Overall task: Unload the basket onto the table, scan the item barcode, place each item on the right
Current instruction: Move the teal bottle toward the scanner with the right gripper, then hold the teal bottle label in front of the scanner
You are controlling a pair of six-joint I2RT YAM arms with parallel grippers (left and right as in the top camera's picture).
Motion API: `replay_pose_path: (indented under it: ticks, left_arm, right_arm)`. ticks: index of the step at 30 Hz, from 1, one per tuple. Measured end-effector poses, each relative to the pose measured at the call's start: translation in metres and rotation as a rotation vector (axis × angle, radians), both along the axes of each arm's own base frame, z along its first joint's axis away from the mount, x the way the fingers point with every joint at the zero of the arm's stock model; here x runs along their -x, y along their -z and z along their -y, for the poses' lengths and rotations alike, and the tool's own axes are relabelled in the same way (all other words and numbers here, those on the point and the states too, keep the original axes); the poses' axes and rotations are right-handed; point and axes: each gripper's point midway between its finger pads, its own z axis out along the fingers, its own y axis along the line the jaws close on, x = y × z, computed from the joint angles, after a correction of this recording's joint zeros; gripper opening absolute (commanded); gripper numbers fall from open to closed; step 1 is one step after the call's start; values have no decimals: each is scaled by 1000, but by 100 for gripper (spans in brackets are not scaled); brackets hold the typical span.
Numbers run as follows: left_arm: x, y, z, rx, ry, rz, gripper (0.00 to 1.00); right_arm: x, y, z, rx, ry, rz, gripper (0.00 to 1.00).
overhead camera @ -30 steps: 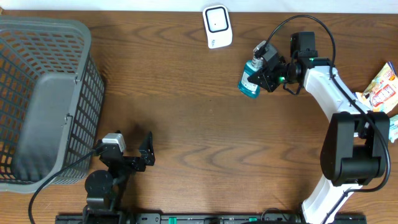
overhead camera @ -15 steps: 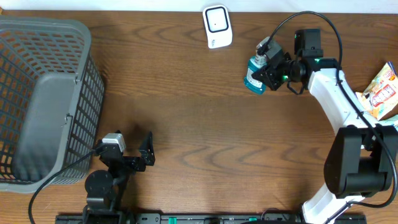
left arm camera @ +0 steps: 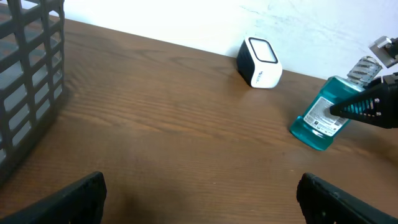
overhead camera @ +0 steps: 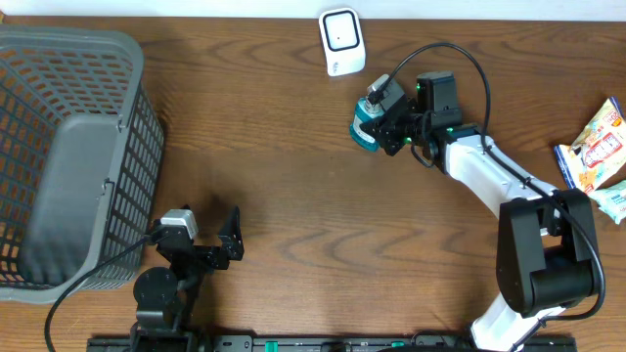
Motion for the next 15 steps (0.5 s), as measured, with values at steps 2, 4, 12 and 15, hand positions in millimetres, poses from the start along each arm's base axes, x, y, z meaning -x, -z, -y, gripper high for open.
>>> replay_pose_path:
  ticks: [2, 4, 12, 15]
  left_arm:
    - [0, 0, 0, 0, 0, 0, 98]
    - [0, 0, 0, 0, 0, 0, 98]
    - [0, 0, 0, 0, 0, 0, 98]
    - [0, 0, 0, 0, 0, 0, 98]
  right_arm:
    - [0, 0, -1, -10, 16, -10, 24]
    - [-1, -1, -1, -18, 29, -17, 76]
    - [1, -25, 0, -50, 56, 3, 99]
    - [5, -53, 2, -58, 66, 44, 99]
